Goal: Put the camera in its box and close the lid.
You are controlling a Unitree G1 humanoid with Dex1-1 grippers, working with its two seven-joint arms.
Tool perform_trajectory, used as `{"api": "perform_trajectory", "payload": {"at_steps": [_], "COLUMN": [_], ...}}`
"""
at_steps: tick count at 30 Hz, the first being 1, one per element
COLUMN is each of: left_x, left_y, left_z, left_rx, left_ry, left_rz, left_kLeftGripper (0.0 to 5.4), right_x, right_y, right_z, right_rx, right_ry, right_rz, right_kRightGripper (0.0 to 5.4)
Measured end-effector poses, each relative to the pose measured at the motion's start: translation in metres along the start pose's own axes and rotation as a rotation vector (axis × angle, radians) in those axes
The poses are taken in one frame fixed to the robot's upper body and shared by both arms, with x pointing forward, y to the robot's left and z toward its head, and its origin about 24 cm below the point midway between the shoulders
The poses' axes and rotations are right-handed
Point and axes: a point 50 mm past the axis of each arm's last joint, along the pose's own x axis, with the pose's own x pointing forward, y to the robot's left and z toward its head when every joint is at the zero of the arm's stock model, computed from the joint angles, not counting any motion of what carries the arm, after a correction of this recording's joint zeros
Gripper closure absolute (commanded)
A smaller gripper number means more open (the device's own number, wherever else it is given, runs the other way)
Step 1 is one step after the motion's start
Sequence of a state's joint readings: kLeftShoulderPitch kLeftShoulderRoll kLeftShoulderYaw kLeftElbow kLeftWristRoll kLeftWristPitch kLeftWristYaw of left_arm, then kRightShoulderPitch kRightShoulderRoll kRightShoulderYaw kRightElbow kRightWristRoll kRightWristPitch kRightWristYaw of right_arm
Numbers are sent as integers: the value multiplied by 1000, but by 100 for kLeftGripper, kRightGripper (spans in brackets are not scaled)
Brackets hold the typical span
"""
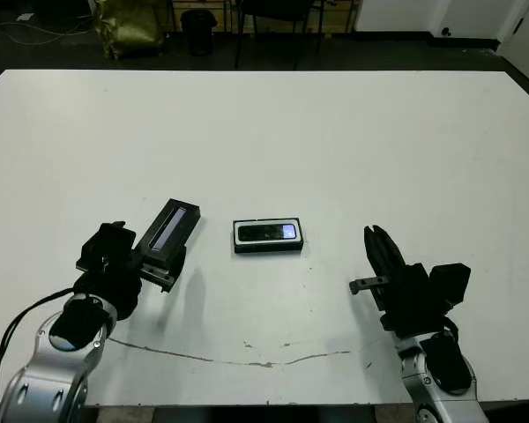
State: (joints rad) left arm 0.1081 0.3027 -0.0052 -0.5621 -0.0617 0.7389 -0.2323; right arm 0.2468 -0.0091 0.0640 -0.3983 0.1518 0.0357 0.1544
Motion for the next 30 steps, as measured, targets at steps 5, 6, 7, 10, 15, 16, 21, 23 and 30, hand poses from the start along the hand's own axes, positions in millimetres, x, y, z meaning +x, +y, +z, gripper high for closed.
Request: {"api": "perform_trajectory", "payload": {"at_steps": [5,6,7,10,15,16,21,23,30], "left_x": [3,4,4,4,7,7,9,10,11], "left_y": [0,1,1,1,2,2,2,2,1], "left_z": [0,0,0,0,2,2,-3,-4,-11], "left_rx": [-50,-46,-38,-17,13,4,-79,-79,-241], "left_ry": [18,23,28,41,44,45,80,86,119], "left_rz": [-32,-32,-32,-31,-29,-28,-32,-30,-52], "left_kLeftGripper": [1,1,1,1,1,1,1,1,1], "right_x": [0,0,0,0,-1,-1,-1,-1,-1], "right_y": [0,0,-1,-1,-1,-1,-1,-1,-1], "right_z": [-1,-1,-2,-2,-1,-1,-2,-2,0], "right_rx": [3,5,7,2,10,12,17,17,13], "right_ry": [-5,-4,-2,0,-4,-5,-3,-3,-3], "right_rz": [7,8,8,4,8,9,14,13,2], "right_kRightGripper": [540,540,540,540,540,540,540,540,540]}}
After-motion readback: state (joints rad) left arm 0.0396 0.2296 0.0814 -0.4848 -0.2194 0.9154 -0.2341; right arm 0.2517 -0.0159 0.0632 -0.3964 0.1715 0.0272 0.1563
